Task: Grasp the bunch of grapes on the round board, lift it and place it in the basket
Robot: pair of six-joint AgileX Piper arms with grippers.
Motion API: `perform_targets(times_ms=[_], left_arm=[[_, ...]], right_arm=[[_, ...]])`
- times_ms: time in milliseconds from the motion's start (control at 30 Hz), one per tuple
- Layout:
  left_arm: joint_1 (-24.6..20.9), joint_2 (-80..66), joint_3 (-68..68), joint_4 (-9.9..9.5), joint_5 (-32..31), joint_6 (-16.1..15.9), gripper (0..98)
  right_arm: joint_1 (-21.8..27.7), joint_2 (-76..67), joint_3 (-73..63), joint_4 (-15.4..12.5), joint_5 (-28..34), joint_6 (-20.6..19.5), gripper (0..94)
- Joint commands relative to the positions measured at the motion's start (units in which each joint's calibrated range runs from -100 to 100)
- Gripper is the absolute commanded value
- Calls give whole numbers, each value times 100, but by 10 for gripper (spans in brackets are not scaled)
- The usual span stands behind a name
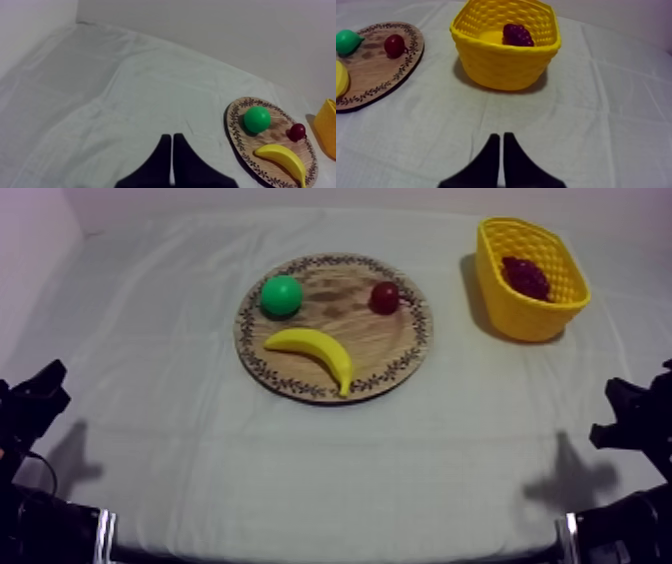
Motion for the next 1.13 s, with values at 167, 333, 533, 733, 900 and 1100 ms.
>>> perform_targets(times_ms=[167, 333, 533, 733, 900, 1100], left_arm=[[-1, 0, 2, 1, 0, -1, 1], [-1, 0, 2, 1, 0, -1, 1], [-1, 0, 2, 1, 0, 2, 1], [-1, 0, 2, 1, 0, 1, 1], [-1, 0, 2, 1, 0, 0, 1], [-1, 0, 2, 1, 0, -1, 1]], right_arm=[[15, -13, 6, -4, -9, -40, 4], [93, -14, 6, -7, -2, -145, 3], [110, -15, 122, 15, -338, 6, 3], [79, -15, 157, 21, -439, -158, 2], [20, -15, 161, 25, -450, -163, 2], [-6, -15, 161, 26, -455, -89, 2]])
